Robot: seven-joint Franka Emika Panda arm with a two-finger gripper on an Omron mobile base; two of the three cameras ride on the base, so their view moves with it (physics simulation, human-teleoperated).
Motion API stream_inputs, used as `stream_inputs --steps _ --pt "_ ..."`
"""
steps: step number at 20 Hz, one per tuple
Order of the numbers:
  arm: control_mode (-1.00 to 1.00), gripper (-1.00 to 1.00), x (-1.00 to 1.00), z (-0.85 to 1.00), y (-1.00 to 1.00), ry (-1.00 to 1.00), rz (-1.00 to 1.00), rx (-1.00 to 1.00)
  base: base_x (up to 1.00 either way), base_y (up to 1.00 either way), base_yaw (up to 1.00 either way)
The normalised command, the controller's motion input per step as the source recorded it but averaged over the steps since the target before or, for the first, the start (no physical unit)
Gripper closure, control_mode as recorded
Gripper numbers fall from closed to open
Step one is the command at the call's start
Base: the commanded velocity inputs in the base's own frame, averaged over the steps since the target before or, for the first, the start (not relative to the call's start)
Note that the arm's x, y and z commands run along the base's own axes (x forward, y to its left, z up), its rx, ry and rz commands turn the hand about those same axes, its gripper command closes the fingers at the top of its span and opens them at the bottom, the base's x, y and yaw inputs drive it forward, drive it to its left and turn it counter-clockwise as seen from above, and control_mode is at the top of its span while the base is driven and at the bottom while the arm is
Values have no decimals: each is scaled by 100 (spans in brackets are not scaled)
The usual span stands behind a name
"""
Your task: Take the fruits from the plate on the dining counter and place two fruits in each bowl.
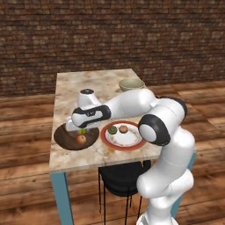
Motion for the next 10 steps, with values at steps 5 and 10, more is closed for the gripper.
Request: stream_inputs --steps 5,10 --pt "-100 -100 0 -2 0 1 0 0 0 0 0" --pt "-100 -100 0 0 0 0 0 0 0 0 0"
